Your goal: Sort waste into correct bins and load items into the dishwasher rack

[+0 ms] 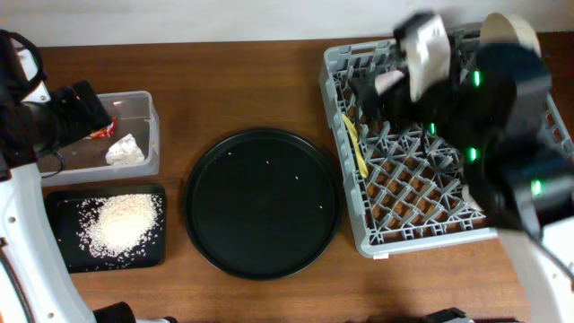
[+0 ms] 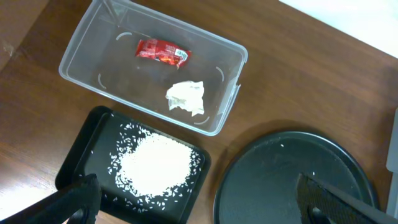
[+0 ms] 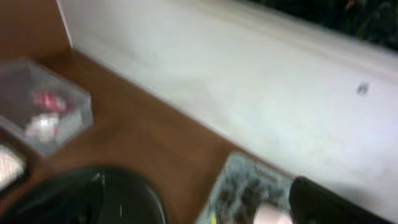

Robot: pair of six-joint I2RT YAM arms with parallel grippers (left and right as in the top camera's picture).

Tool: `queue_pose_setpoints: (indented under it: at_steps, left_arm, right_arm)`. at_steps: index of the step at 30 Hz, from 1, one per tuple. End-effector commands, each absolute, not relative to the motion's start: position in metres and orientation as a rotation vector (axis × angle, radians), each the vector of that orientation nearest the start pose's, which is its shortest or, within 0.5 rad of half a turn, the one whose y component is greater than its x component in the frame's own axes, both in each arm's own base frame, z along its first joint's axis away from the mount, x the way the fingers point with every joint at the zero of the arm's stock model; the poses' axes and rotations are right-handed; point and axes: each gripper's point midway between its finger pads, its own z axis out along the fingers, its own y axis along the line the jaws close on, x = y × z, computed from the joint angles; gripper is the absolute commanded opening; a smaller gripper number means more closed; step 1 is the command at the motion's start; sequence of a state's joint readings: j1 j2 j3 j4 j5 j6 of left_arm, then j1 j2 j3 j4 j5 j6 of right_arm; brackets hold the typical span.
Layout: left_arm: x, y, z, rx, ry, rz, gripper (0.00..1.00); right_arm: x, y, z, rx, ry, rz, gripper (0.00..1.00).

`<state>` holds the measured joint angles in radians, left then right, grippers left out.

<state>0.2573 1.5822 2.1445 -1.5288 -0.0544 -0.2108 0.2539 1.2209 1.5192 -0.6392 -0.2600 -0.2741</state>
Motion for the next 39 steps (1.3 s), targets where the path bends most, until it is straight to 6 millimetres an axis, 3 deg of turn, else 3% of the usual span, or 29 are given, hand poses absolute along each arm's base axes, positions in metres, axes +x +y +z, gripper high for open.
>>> queue_pose_setpoints:
  at_steps: [1, 8, 17, 24, 27, 39]
  left_arm:
    - [0.325, 0.094, 0.356, -0.623, 2.461, 0.07, 0.99]
    - [0.325, 0.094, 0.356, -0.623, 2.461, 0.071, 0.99]
    - [0.325, 0.094, 0.356, -0.623, 2.461, 0.071, 0.99]
    - [0.325, 0.094, 0.356, -0.623, 2.461, 0.07, 0.99]
    - [0.325, 0.094, 0.356, -0.623, 2.461, 0.071, 0.99]
    - [0.325, 0.094, 0.356, -0.623, 2.461, 0.07, 0.99]
  right_arm:
    - [0.331, 0.11, 0.336, -0.686, 1.845, 0.151, 0.98]
    - [0.281, 0.083, 0.237, -0.616, 1.756, 0.091, 0.98]
    - [0.247, 0.069, 0.179, -0.545, 1.617, 0.037, 0.98]
    - [0.238, 0.059, 0.162, -0.495, 1.545, 0.003, 0.98]
    - [0.239, 0.057, 0.168, -0.482, 1.522, -0.006, 0.98]
    - [0.239, 0.056, 0.161, -0.485, 1.552, -0.001, 0.98]
